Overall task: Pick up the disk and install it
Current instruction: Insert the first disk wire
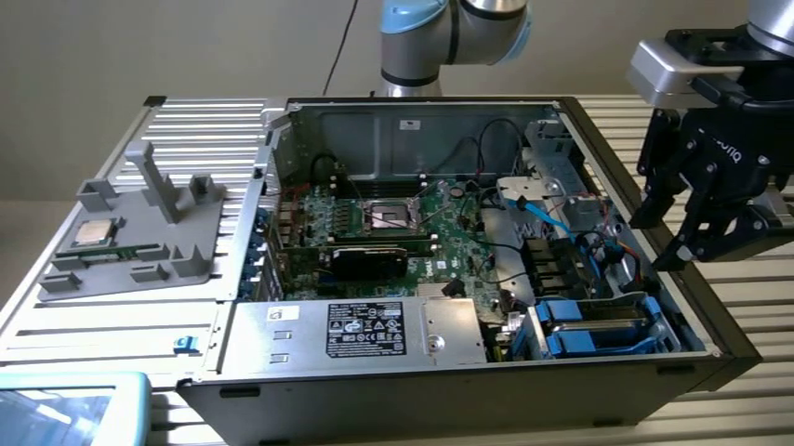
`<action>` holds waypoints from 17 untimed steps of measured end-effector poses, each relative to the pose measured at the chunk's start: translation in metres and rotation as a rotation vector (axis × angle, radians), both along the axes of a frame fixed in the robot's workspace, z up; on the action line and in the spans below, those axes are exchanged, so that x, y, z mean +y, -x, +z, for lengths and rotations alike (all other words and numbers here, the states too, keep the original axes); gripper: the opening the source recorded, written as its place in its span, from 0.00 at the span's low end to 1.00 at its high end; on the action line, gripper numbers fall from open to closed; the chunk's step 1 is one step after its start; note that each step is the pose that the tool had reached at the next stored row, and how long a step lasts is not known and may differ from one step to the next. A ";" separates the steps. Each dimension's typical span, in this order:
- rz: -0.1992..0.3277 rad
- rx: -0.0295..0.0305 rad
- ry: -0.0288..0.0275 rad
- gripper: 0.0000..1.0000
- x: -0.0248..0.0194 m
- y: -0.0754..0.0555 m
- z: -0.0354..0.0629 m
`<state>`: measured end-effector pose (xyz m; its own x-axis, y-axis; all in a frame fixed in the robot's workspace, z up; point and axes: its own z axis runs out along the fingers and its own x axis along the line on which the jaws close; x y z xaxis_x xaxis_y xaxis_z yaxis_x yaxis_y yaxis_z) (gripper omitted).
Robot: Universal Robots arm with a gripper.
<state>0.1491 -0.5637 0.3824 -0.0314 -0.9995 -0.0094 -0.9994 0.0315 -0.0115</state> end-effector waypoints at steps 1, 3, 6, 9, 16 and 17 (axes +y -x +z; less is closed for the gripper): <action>-0.001 0.0000 -0.0002 0.52 0.0017 0.000 -0.0017; -0.002 0.0000 -0.0004 0.52 0.0042 0.000 -0.0048; -0.007 0.0000 -0.0004 0.52 0.0076 0.000 -0.0085; -0.024 0.0000 -0.0010 0.52 0.0084 0.000 -0.0113; -0.026 0.0004 -0.0010 0.52 0.0117 -0.001 -0.0145; -0.026 0.0004 -0.0009 0.52 0.0134 -0.001 -0.0162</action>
